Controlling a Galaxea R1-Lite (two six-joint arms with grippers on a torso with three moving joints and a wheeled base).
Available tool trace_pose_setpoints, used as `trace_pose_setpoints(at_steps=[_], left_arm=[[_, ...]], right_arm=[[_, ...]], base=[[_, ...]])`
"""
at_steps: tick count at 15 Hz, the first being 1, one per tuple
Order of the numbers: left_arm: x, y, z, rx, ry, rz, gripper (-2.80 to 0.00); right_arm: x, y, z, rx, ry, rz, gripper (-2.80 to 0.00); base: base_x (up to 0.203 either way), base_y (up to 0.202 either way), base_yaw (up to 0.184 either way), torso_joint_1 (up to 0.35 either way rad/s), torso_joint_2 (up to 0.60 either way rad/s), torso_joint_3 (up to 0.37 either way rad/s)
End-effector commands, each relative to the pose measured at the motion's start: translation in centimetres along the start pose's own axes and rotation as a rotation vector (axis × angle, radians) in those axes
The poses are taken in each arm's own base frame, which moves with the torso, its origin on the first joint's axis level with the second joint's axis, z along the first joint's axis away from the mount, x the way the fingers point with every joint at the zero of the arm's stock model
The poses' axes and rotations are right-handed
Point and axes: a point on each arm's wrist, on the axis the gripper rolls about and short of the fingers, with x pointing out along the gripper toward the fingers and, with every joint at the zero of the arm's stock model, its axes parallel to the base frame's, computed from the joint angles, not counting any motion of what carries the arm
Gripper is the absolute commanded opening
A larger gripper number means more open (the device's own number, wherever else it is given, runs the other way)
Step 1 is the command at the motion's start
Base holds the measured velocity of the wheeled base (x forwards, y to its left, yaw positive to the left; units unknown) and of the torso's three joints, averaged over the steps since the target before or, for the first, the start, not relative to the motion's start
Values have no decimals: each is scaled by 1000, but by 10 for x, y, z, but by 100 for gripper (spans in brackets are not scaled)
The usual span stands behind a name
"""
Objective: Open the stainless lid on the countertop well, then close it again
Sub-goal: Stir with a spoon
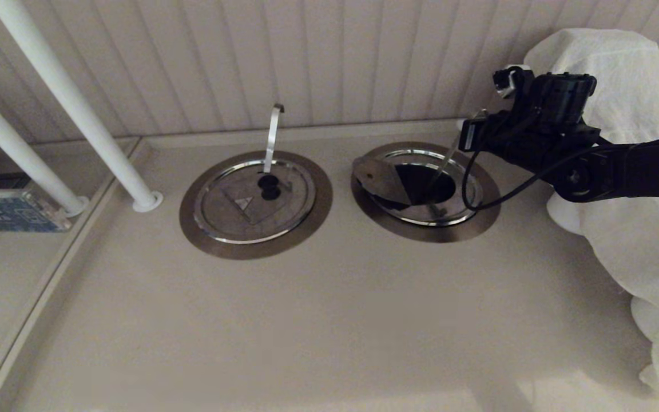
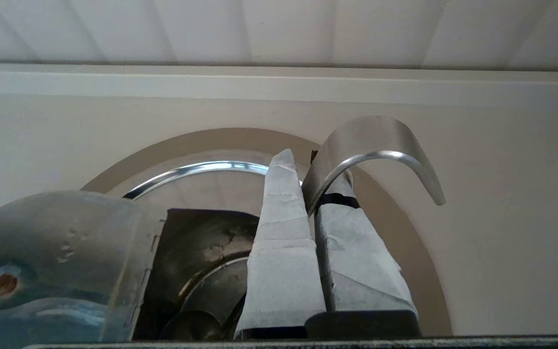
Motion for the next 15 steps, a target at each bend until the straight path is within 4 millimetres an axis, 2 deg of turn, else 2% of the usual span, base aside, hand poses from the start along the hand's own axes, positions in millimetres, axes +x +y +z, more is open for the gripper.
trace_pose_setpoints(at_steps=[1, 9, 12, 15], left_arm=[[0, 0, 0, 1, 0, 1, -280], [0, 0, 0, 1, 0, 1, -280], [0, 0, 0, 1, 0, 1, -280], [0, 0, 0, 1, 0, 1, -280]], right_arm=[[3, 2, -3, 0, 2, -2, -280], [6, 10, 5, 68, -42, -18, -280], [13, 15, 1, 86, -47, -33, -280], [24, 10, 1, 88, -90, -114, -280]], base=[[0, 0, 0, 0, 0, 0], [0, 0, 0, 0, 0, 0], [0, 0, 0, 0, 0, 0], [0, 0, 0, 0, 0, 0]])
